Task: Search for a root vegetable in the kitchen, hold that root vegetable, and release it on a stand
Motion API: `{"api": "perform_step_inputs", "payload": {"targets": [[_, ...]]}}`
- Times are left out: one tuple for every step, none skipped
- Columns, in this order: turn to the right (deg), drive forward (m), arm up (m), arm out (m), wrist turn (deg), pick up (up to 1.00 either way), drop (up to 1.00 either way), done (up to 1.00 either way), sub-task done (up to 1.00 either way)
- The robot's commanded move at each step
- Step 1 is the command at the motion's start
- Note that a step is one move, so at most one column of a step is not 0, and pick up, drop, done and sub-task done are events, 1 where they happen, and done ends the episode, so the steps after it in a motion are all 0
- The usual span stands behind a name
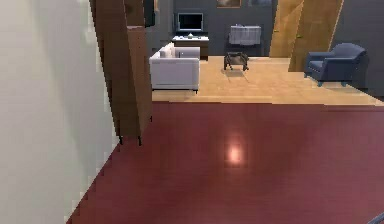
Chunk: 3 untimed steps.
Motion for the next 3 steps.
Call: {"api": "perform_step_inputs", "payload": {"targets": [[0.0,1.0,0.0,0.0,0.0,0.0,0.0,0.0,0.0],[27.0,0.0,0.0,0.0,0.0,0.0,0.0,0.0,0.0],[0.0,1.0,0.0,0.0,0.0,0.0,0.0,0.0,0.0]]}}
